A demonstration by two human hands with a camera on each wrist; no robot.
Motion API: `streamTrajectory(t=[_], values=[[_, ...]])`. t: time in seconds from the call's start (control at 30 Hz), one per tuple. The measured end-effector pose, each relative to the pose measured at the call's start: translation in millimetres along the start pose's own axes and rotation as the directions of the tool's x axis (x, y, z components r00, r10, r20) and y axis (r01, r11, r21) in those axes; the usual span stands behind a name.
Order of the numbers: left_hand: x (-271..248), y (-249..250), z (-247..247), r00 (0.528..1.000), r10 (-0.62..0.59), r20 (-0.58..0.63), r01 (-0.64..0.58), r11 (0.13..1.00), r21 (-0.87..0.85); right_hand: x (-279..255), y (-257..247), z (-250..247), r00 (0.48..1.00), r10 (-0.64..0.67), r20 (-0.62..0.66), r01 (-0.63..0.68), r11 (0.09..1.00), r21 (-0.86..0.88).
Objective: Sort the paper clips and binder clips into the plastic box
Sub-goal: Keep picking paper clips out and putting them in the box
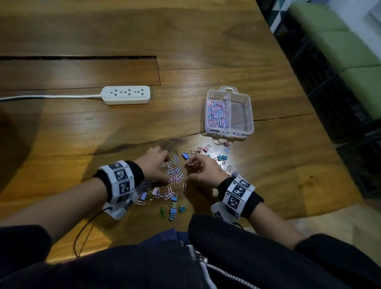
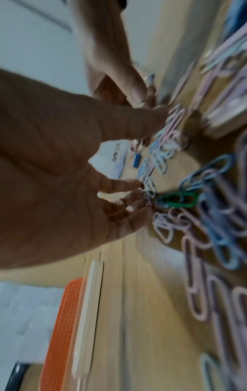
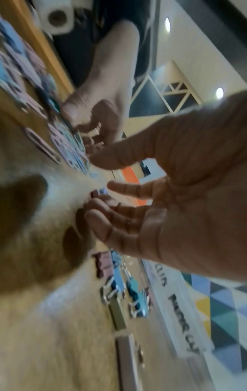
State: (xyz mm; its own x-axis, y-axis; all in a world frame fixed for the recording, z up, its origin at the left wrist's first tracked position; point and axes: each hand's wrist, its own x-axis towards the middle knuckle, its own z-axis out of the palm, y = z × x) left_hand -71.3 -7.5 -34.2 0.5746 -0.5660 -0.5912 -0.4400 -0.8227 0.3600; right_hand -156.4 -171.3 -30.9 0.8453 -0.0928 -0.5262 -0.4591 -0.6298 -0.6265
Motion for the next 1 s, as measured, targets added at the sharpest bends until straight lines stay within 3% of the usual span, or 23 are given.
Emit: streamTrajectory(t=[0.07,0.17,0.27,0.53,0.67,0.8,0.9,1.0], values=[[-2.9,2.1,10.2,0.998,0.044,-0.037,-0.042,0.997,0.061,0.2,0.2,18.2,0.995,-0.055,0.081,0.068,0.983,-0.17],[-5.0,4.5,14.2,0.988,0.102,-0.115,-0.092,0.992,0.086,5.4,3.8,35.8,0.981,-0.177,0.077,0.193,0.919,-0.344],[-6.4,2.6,12.5,0.979,0.136,-0.155,-0.122,0.988,0.095,8.1,3.1,35.8,0.968,-0.249,0.039,0.248,0.912,-0.326],[-11.3,0.3,9.8,0.964,0.203,-0.173,-0.178,0.973,0.145,4.5,-4.7,32.3,0.947,-0.309,0.086,0.317,0.867,-0.385],[-7.4,-5.6,2.8,0.976,0.136,-0.168,-0.132,0.991,0.035,-0.2,-3.6,31.7,0.951,-0.291,0.106,0.308,0.856,-0.416],[-6.9,-14.0,-4.6,0.988,0.039,-0.148,-0.073,0.97,-0.232,-4.3,-0.7,34.2,0.961,-0.263,0.083,0.275,0.886,-0.372],[-8.5,-20.5,-13.7,0.997,-0.015,-0.079,-0.033,0.819,-0.573,-4.5,-1.8,33.0,0.964,-0.266,0.031,0.259,0.898,-0.355],[-11.3,-22.0,-19.9,0.999,-0.031,0.008,0.022,0.488,-0.872,-4.7,-5.0,30.1,0.976,-0.22,0.001,0.211,0.936,-0.281]])
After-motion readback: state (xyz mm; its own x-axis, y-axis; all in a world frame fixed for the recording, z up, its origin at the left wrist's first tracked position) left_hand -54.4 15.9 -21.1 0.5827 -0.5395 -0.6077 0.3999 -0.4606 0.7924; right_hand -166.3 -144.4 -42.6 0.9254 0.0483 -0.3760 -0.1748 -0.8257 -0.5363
